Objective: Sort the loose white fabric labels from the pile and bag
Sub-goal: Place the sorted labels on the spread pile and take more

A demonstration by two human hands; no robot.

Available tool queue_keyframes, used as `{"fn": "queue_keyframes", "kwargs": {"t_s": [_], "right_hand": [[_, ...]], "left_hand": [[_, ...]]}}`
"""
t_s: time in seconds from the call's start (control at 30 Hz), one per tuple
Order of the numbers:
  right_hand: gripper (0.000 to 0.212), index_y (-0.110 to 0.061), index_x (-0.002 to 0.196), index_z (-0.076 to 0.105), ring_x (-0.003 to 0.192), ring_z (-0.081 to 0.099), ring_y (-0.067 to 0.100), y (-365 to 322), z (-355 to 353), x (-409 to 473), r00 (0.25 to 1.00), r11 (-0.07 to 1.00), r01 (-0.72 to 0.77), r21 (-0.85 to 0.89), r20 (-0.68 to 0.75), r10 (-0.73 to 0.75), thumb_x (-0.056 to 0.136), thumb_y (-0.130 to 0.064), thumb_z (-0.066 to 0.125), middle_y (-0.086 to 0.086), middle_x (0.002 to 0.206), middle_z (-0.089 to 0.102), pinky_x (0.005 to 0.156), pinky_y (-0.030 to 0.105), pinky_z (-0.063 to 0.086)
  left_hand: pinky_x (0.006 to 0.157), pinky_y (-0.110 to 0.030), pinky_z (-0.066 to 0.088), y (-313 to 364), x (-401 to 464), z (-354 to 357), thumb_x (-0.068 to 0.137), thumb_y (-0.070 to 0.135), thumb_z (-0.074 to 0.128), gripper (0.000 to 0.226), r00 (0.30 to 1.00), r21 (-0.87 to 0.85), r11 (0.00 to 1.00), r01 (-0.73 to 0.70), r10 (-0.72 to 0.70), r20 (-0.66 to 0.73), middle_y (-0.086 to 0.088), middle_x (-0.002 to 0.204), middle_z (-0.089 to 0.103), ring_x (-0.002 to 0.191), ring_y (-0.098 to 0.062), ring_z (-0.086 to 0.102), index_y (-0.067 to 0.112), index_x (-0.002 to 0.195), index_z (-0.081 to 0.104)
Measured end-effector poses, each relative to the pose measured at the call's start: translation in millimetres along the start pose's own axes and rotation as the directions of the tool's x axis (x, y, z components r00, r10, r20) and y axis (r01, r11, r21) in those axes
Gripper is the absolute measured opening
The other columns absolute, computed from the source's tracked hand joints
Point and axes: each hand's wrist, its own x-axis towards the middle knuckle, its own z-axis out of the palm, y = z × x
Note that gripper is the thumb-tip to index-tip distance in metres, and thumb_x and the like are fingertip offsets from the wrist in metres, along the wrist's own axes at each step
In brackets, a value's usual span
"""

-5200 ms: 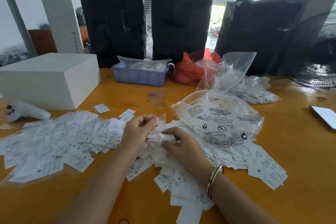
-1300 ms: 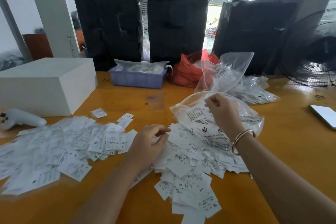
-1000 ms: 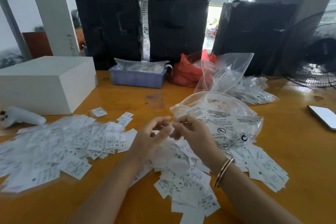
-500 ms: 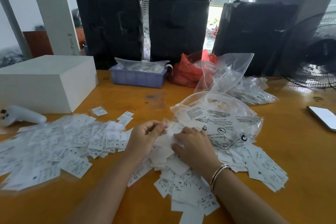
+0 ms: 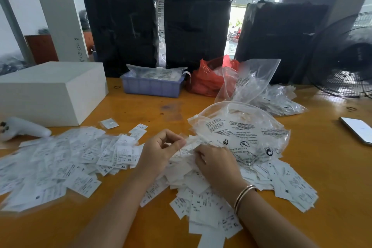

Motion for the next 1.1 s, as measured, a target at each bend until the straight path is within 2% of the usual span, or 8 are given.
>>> {"fn": "queue_keyframes", "kwargs": {"t_s": [0.17, 0.33, 0.43, 0.57, 0.73, 0.9, 1.0, 1.1], "right_hand": [[0.012, -0.028, 0.078, 0.059, 0.070, 0.049, -0.001, 1, -7, -1, 0.945, 0.834, -0.195, 0.516, -0.128, 0.300, 0.090, -0.025, 0.061, -0.016, 0.072, 0.059, 0.063, 0.011, 0.037], [0.009, -0.014, 0.082, 0.061, 0.058, 0.053, 0.009, 0, -21, 2, 0.831, 0.201, -0.159, 0.967, 0.021, 0.556, 0.086, -0.010, 0.067, -0.001, 0.067, 0.063, 0.053, 0.018, 0.045], [0.013, -0.011, 0.090, 0.057, 0.068, 0.066, 0.013, -4, -25, 0, 0.861, 0.048, -0.101, 0.994, 0.063, 0.505, 0.085, -0.001, 0.064, -0.001, 0.075, 0.070, 0.061, 0.019, 0.052], [0.023, -0.011, 0.102, 0.054, 0.082, 0.071, 0.019, -10, -25, -1, 0.891, 0.099, -0.081, 0.992, 0.028, 0.453, 0.086, 0.003, 0.061, 0.003, 0.092, 0.073, 0.066, 0.020, 0.053], [0.028, -0.015, 0.103, 0.054, 0.084, 0.071, 0.015, -12, -24, -3, 0.928, 0.179, -0.048, 0.983, -0.023, 0.371, 0.086, 0.006, 0.060, 0.002, 0.090, 0.074, 0.070, 0.018, 0.054], [0.031, -0.028, 0.100, 0.056, 0.083, 0.068, 0.007, -12, -18, -4, 0.931, 0.447, -0.089, 0.890, -0.085, 0.355, 0.085, -0.003, 0.067, -0.004, 0.087, 0.072, 0.066, 0.018, 0.052], [0.033, -0.033, 0.099, 0.056, 0.085, 0.067, 0.009, -10, -17, -4, 0.936, 0.502, -0.097, 0.860, -0.093, 0.341, 0.084, -0.006, 0.068, -0.005, 0.089, 0.071, 0.065, 0.018, 0.051], [0.033, -0.040, 0.094, 0.056, 0.086, 0.063, 0.013, -10, -17, -5, 0.947, 0.624, -0.092, 0.776, -0.125, 0.295, 0.085, -0.009, 0.066, -0.009, 0.086, 0.066, 0.077, 0.035, 0.051]], "left_hand": [[0.061, -0.014, 0.050, 1, 1, 1, 0.068, 0.045, 0.069, 0.008, 0.999, -0.009, 1.000, -0.028, 0.028, 0.014, 0.013, 0.073, 0.067, 0.064, -0.001, 0.058, 0.040, 0.073, 0.065], [0.067, -0.018, 0.052, 1, -1, 1, 0.067, 0.048, 0.069, 0.022, 0.999, -0.003, 0.999, -0.048, 0.048, 0.023, 0.011, 0.075, 0.066, 0.069, -0.004, 0.060, 0.030, 0.078, 0.062], [0.067, -0.017, 0.051, 1, -1, 3, 0.068, 0.043, 0.070, 0.026, 0.998, 0.029, 0.998, -0.061, 0.060, 0.023, 0.013, 0.073, 0.065, 0.068, -0.002, 0.059, 0.022, 0.081, 0.061], [0.069, -0.018, 0.052, 0, -1, 3, 0.068, 0.044, 0.070, 0.026, 0.999, 0.060, 0.997, -0.051, 0.050, 0.022, 0.015, 0.075, 0.065, 0.070, -0.002, 0.059, 0.024, 0.081, 0.061], [0.071, -0.018, 0.053, -1, -1, 3, 0.068, 0.045, 0.070, 0.024, 0.998, 0.071, 0.996, -0.057, 0.056, 0.020, 0.013, 0.080, 0.066, 0.074, -0.004, 0.061, 0.027, 0.081, 0.061], [0.070, -0.021, 0.053, -1, 0, 3, 0.070, 0.043, 0.071, 0.022, 0.998, 0.078, 0.995, -0.056, 0.054, 0.027, 0.014, 0.079, 0.066, 0.073, -0.004, 0.061, 0.026, 0.081, 0.062], [0.067, -0.018, 0.051, 0, -1, 3, 0.071, 0.044, 0.070, 0.022, 0.997, 0.075, 0.995, -0.070, 0.068, 0.030, 0.016, 0.077, 0.066, 0.071, -0.001, 0.060, 0.027, 0.081, 0.062], [0.068, -0.020, 0.052, 1, -1, 3, 0.071, 0.047, 0.068, 0.023, 0.997, 0.077, 0.995, -0.067, 0.064, 0.032, 0.016, 0.077, 0.066, 0.071, -0.002, 0.060, 0.027, 0.081, 0.063]]}}
